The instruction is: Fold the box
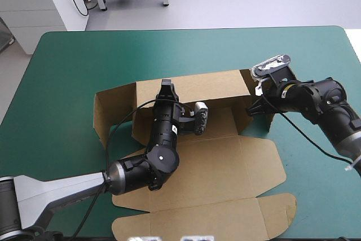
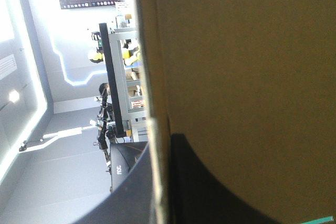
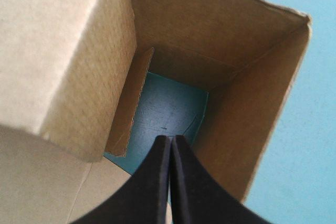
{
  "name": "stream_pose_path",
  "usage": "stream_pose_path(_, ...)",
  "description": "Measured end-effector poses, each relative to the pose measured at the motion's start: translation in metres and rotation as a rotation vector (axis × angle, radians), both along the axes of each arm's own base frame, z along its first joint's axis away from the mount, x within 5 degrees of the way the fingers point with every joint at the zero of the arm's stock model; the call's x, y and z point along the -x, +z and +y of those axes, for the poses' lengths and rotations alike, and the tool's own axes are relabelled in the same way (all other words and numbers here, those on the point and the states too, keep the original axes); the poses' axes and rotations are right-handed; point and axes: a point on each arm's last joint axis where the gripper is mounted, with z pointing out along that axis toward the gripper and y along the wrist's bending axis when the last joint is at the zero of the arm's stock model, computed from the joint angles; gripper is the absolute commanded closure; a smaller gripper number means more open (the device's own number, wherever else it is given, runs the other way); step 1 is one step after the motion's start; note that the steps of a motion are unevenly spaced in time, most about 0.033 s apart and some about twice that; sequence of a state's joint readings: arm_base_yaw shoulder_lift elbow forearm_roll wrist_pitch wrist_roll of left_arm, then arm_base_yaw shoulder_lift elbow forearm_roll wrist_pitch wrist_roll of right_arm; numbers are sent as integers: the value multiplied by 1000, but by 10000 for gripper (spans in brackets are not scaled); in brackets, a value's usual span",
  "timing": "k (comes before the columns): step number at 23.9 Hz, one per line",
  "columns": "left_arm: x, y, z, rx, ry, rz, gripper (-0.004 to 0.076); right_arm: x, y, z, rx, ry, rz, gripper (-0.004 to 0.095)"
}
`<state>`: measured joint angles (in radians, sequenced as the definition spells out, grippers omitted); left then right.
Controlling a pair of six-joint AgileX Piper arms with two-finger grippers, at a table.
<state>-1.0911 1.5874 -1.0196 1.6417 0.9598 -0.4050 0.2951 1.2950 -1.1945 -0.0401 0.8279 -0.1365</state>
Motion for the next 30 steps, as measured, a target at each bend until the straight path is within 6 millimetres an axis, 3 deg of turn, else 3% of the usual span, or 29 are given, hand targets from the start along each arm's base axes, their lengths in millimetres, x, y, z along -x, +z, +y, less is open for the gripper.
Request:
stream_pose_path(5,2,1,-2,7,-17,-19,731,-1,6,1,-38,-31,-18,929)
stream_pose_path(11,2,1,-2,9,-16,-19,731,-7,43,2,-87,-41,-133,929)
stream_pose_path(13,2,0,-2,7,-16,-17,731,-18,64,-1,-112,-66,-176,929)
stream_pose_path(16,2,0,-2,8,-15,-18,731,-47,73,-15,-134,-129,-145,929)
stream_pose_path(20,2,0,-2,10,-14,-18,731,-92,55,-33,-195,-137,-6,929)
stream_pose_path(22,2,0,-2,10,-14,-18,731,-110,32,-36,-223,-126,75,929)
stream_pose_path(25,2,0,-2,9,-14,-18,731,-122,15,-36,-221,-126,120,929)
stream_pose_path(30,2,0,-2,6,-14,-18,731,-124,10,-36,-217,-125,136,928)
